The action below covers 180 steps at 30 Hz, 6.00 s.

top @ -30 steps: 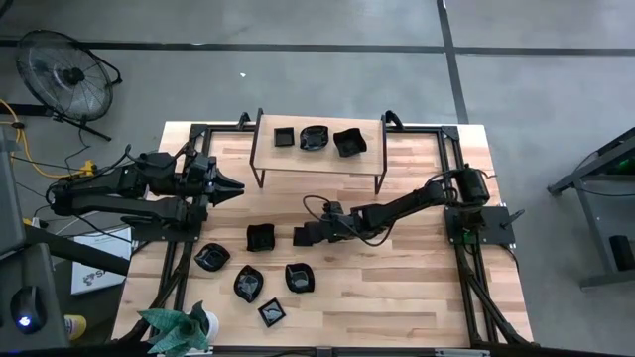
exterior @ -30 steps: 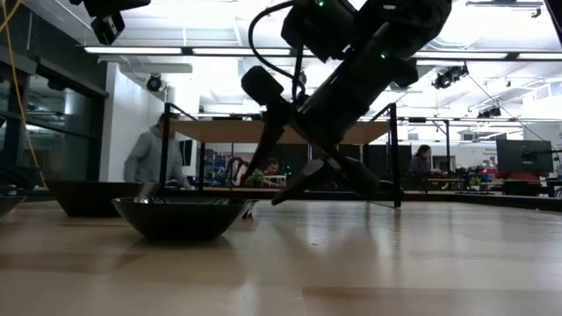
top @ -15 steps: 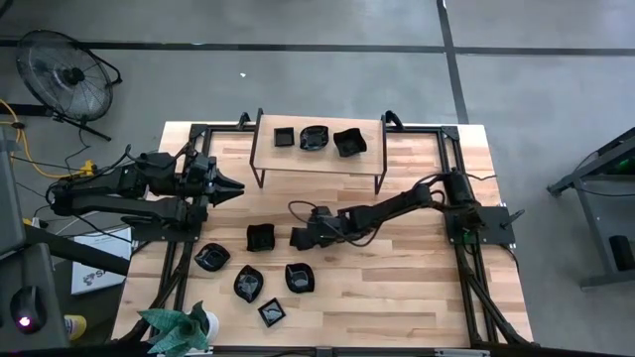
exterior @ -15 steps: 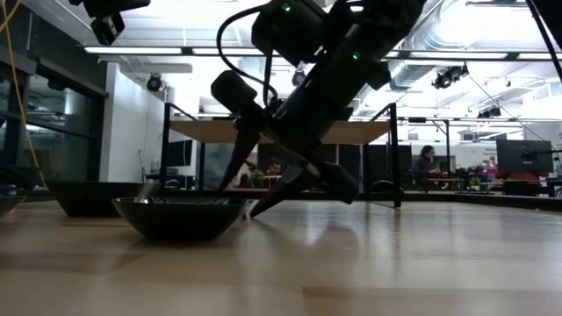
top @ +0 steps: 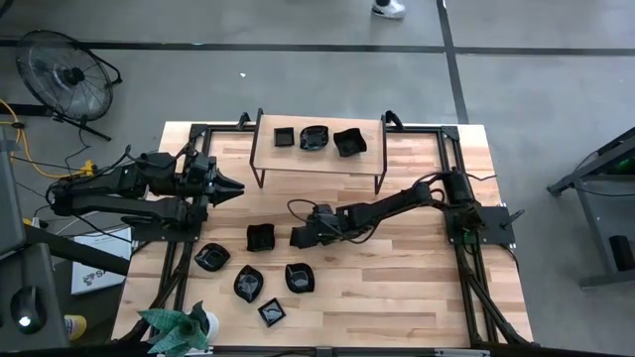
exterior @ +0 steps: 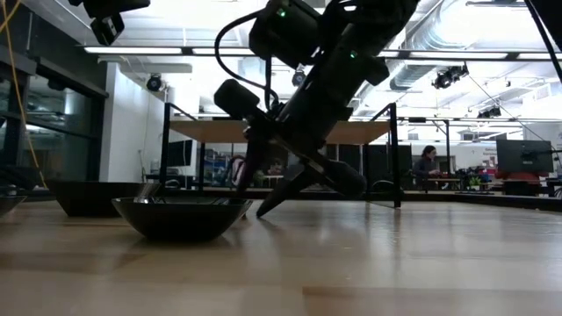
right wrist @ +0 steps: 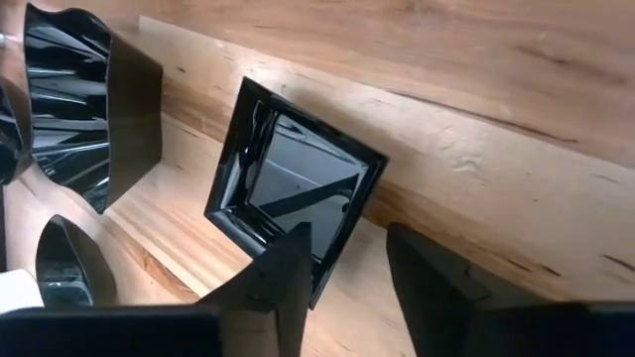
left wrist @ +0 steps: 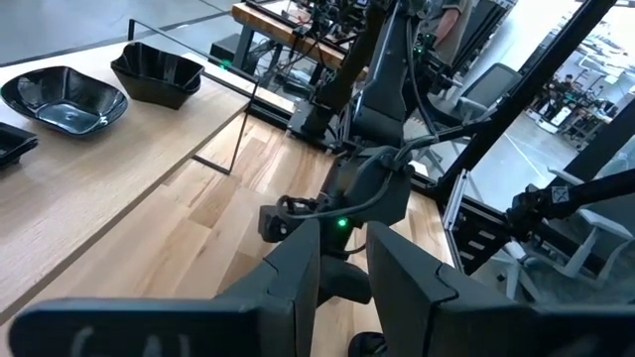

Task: Pick & Place Mini shaped plates
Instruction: Stack the square-shaped plate on the square-shaped plate

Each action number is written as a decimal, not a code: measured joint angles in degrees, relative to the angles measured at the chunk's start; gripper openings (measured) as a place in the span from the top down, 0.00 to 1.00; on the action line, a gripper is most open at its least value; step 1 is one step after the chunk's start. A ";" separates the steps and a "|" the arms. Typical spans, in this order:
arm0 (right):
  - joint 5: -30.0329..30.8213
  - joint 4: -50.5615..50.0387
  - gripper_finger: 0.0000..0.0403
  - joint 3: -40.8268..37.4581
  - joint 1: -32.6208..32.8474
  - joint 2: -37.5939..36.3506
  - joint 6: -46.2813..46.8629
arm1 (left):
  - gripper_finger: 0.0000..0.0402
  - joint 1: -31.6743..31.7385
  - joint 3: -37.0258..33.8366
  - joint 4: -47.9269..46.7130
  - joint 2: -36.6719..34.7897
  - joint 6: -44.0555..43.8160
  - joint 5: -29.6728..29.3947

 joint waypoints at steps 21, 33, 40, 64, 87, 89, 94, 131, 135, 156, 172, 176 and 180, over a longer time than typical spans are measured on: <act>0.13 -0.06 0.99 -0.06 -0.26 0.00 -2.95 | 0.79 0.00 0.00 -0.11 0.00 -0.11 0.00; 2.28 -1.38 1.00 -0.06 -0.24 -1.77 -6.43 | 0.79 0.02 0.04 -0.20 -0.02 -0.97 0.00; 5.79 -3.89 1.00 -0.06 -0.24 -6.03 -7.98 | 0.79 0.02 0.04 -0.20 -0.01 -1.46 0.00; 15.41 0.80 1.00 1.83 -8.47 -25.18 -20.11 | 0.79 0.02 0.04 -0.15 0.00 -1.49 0.00; 4.39 -11.24 1.00 29.96 -24.28 -13.85 -29.51 | 0.79 0.01 0.04 -0.08 -0.02 -1.51 0.00; 2.70 -9.40 1.00 30.47 -24.70 -12.26 -28.20 | 0.79 0.01 0.04 -0.16 -0.02 -1.51 0.00; 1.04 -7.71 1.00 31.06 -24.65 -9.01 -24.58 | 0.79 0.02 0.04 -0.20 -0.02 -1.51 0.00; 2.73 -11.62 1.00 31.04 -27.19 -2.05 -16.48 | 0.79 0.02 -0.02 -0.22 -0.01 -1.51 -0.01; 1.75 -11.34 1.00 31.04 -26.93 -2.05 -16.33 | 0.79 0.02 -0.02 -0.22 -0.01 -1.51 0.00; 3.11 -9.71 1.00 31.08 -26.08 -0.83 -13.33 | 0.79 0.02 -0.02 -1.44 -0.02 -1.90 0.00; 4.41 -12.20 1.00 31.08 -26.10 -0.65 -14.83 | 0.79 0.02 -0.02 -1.74 -0.01 -1.88 0.00; 3.86 -12.03 1.00 31.08 -26.10 -0.06 -15.16 | 0.79 0.02 -0.02 -1.73 0.00 -1.92 0.00; 4.23 -12.18 1.00 31.06 -26.05 0.13 -15.28 | 0.79 0.01 -0.02 -1.73 -0.01 -1.98 0.00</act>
